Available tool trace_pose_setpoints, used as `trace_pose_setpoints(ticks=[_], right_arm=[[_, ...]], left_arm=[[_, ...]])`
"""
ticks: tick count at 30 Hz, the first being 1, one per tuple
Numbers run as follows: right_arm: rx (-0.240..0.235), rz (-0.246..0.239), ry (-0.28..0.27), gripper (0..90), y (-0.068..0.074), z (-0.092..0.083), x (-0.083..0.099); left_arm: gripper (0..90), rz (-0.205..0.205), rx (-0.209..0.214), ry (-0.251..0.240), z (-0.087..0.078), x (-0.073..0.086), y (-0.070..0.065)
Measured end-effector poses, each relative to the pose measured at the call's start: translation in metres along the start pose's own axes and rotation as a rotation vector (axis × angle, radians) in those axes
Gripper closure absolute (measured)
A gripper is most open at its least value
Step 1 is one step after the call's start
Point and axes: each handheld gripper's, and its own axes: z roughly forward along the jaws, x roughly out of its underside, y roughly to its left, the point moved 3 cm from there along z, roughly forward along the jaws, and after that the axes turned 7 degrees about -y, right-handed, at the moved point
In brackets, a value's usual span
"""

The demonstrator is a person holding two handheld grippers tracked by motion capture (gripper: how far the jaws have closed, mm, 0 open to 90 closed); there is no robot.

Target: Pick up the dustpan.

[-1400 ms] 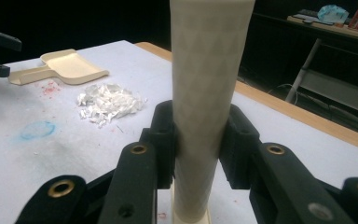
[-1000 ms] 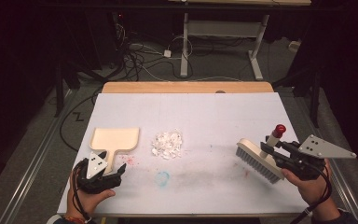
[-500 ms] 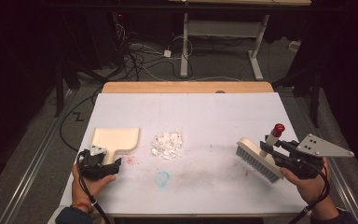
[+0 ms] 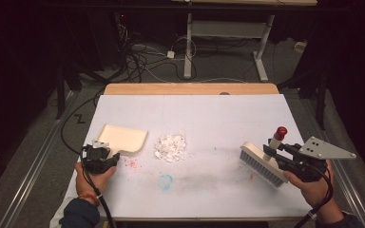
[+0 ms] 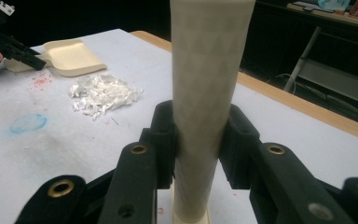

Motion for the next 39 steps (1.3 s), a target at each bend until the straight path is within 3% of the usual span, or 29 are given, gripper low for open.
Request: trace_pose_setpoints(ticks=[4, 8, 14, 19, 21, 24, 26, 31, 39], right_arm=[[-0.002, 0.007, 0.002, 70.3, -0.001, 0.001, 0.001], [-0.001, 0.006, 0.005, 70.3, -0.001, 0.001, 0.002], [0.014, 0.01, 0.004, 70.3, -0.004, 0.001, 0.003], [0.028, 0.012, -0.003, 70.3, -0.004, -0.002, 0.002], [0.031, 0.015, -0.002, 70.4, -0.004, -0.003, 0.002], [0.031, 0.016, -0.007, 70.4, -0.004, -0.001, 0.001], [0.028, 0.014, -0.007, 70.3, -0.003, 0.001, 0.001], [0.028, 0.011, -0.008, 70.4, -0.003, 0.008, -0.001], [0.029, 0.015, -0.006, 70.3, -0.006, 0.014, -0.002]], left_arm=[[63.8, 0.021, 0.021, 0.02, -0.001, -0.003, 0.002], [63.9, 0.06, 0.011, 0.036, -0.006, -0.007, 0.004], [64.0, 0.078, 0.027, 0.012, -0.03, -0.014, 0.005], [64.0, 0.166, 0.043, 0.068, -0.049, -0.009, -0.006], [63.9, 0.193, 0.068, 0.094, -0.053, -0.004, -0.011], [63.9, 0.262, 0.088, 0.144, -0.062, 0.003, -0.023], [64.0, 0.276, 0.124, 0.152, -0.067, 0.005, -0.029], [63.9, 0.326, 0.169, 0.184, -0.076, 0.01, -0.041], [63.8, 0.35, 0.209, 0.195, -0.076, 0.015, -0.052]])
